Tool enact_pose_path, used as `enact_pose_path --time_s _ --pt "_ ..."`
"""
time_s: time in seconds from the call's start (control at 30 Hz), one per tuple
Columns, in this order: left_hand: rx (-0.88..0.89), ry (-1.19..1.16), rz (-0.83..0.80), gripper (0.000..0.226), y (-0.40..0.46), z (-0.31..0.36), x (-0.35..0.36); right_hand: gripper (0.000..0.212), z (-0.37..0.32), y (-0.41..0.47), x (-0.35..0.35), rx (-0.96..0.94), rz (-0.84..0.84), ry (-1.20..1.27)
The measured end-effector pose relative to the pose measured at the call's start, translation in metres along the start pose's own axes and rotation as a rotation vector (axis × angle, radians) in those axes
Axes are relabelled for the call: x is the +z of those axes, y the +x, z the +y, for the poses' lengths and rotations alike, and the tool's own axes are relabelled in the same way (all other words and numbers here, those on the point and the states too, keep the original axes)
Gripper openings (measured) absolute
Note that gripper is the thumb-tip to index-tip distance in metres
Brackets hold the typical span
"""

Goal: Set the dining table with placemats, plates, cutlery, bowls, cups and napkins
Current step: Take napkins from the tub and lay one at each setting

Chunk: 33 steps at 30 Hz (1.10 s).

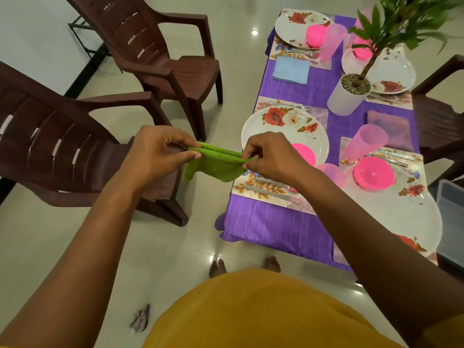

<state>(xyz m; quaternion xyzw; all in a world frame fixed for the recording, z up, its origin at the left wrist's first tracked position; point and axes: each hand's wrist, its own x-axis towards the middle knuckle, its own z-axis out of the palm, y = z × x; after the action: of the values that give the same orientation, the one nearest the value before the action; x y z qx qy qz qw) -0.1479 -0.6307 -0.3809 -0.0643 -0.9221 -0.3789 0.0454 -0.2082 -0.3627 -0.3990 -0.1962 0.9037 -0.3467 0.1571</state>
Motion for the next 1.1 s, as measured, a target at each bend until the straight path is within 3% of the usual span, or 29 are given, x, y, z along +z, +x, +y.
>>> enact_pose_path --time_s 0.23,0.4,0.53,0.6,0.7,0.8,0.9,0.97,1.1 --pt "0.081 -0.005 0.042 0.025 -0.002 0.005 -0.006 0.012 -0.001 0.003 -0.006 -0.008 0.000 0.066" --pt "0.096 -0.071 0.098 0.030 -0.004 0.007 -0.006 0.027 0.000 0.001 -0.009 -0.020 0.012 0.128" --pt "0.046 -0.146 0.030 0.043 -0.001 0.016 -0.001 0.061 0.001 -0.001 -0.011 -0.062 -0.189 0.050" --pt "0.066 -0.168 -0.033 0.043 0.002 0.022 0.003 0.067 -0.002 -0.002 -0.007 -0.113 -0.252 -0.060" --pt "0.087 -0.198 -0.130 0.045 0.006 0.025 0.012 0.055 -0.015 -0.004 0.006 -0.167 -0.229 -0.011" --pt "0.086 -0.246 -0.138 0.045 0.008 0.023 0.020 0.024 -0.027 -0.004 0.017 -0.238 -0.151 -0.012" --pt "0.057 -0.214 -0.146 0.061 0.008 0.018 0.024 0.015 -0.028 -0.003 0.018 -0.210 -0.132 0.009" --pt "-0.002 -0.215 -0.269 0.069 0.005 0.012 0.027 0.016 -0.026 -0.004 0.015 -0.181 -0.169 0.059" --pt "-0.072 -0.210 -0.540 0.037 0.003 -0.009 0.037 0.022 -0.016 -0.013 0.006 -0.127 -0.182 0.191"
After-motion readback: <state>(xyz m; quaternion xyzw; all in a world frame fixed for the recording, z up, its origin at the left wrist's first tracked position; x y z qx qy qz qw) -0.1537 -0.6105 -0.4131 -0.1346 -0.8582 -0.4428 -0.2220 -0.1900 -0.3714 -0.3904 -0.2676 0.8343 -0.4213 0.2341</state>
